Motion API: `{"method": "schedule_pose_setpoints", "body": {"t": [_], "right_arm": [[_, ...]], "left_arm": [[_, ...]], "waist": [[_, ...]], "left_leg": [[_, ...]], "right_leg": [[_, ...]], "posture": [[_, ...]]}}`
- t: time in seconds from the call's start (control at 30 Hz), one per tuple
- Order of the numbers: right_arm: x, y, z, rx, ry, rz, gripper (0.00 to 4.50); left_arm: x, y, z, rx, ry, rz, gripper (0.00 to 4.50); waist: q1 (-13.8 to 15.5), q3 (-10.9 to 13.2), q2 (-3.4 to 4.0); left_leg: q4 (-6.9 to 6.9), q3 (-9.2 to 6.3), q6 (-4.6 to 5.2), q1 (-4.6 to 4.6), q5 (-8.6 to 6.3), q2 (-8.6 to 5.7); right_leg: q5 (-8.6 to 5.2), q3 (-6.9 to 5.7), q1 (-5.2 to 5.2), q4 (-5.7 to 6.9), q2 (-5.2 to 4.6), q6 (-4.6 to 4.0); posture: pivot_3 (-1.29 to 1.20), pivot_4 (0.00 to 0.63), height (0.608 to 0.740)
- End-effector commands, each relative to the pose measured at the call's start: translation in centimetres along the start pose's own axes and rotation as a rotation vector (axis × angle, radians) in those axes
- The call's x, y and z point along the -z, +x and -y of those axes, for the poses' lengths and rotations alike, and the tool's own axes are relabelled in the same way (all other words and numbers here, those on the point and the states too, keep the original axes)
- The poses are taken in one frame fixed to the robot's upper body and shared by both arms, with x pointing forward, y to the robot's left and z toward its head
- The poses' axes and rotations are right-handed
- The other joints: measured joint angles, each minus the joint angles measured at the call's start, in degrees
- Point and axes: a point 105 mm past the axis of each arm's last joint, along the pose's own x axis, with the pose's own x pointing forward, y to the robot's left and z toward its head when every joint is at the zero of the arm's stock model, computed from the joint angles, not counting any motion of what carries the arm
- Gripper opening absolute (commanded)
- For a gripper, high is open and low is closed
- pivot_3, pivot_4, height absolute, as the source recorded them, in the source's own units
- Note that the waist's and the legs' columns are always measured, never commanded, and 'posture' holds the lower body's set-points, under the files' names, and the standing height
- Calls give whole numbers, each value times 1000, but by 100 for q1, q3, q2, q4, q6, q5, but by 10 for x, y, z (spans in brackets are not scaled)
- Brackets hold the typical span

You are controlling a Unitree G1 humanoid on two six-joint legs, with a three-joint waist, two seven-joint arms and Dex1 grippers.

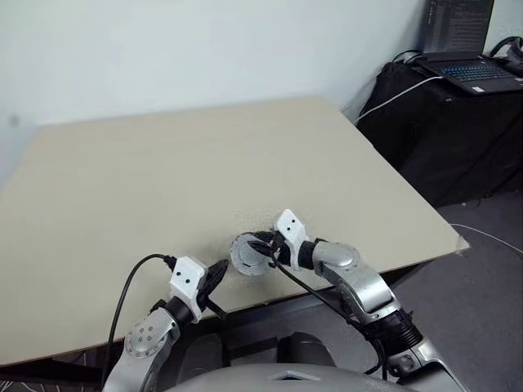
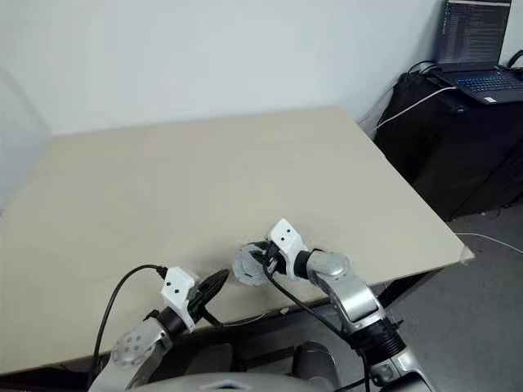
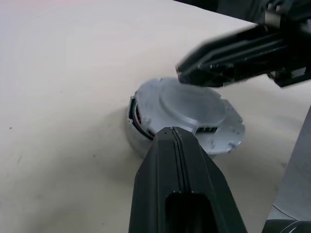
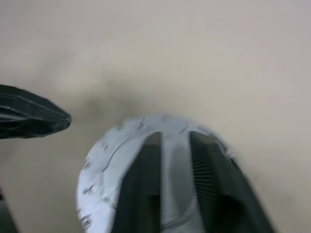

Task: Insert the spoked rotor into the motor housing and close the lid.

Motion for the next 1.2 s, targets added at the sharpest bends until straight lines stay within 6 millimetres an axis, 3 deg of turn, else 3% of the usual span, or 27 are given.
{"method": "schedule_pose_setpoints", "body": {"t": [0.03, 0.27, 0.47, 0.63, 1.0, 1.17, 1.2], "right_arm": [[-15, 1, -3, -10, -64, 65, 2267], [-7, 6, -14, -31, -81, 50, 4478], [8, 7, -23, -38, -77, 18, 4478], [25, 8, -16, 12, -62, -22, 4478], [29, 7, -2, 46, -1, -33, 4478], [25, 5, -3, 44, 10, -14, 3296], [23, 5, -3, 44, 11, -4, 3233]], "left_arm": [[-19, 2, 2, 5, 23, 50, 0], [-24, 1, 3, 5, 26, 52, 0], [-23, 0, 3, 6, 25, 45, 0], [-20, 1, 3, 10, 25, 41, 0], [-10, 1, 1, 16, 28, 36, 0], [-7, 1, -1, 13, 25, 35, 0], [-6, 1, -1, 12, 25, 35, 0]], "waist": [[0, 0, 0], [4, 0, 0], [2, 0, 0], [1, -3, 0], [7, -9, 1], [14, -14, 3], [16, -14, 3]], "left_leg": [[0, 0, 0, 0, 0, 1], [0, 0, 0, 0, 0, 1], [0, 0, 0, 0, 0, 1], [0, 0, -1, 2, 0, 1], [0, 0, 0, 3, 0, 1], [1, 0, 0, 4, 1, 0], [1, 0, 0, 4, 1, 0]], "right_leg": [[0, 0, 0, 0, 1, 0], [0, 1, 0, 0, 2, 0], [0, 2, 0, 0, 2, 0], [0, 2, 1, 1, 2, 0], [0, 4, 3, 1, 3, 0], [0, 4, 4, 1, 2, 0], [0, 4, 5, 1, 2, 0]], "posture": [[0, 0, 740], [0, 0, 740], [0, 0, 740], [0, 0, 740], [0, 0, 740], [0, 0, 740], [0, 0, 740]]}}
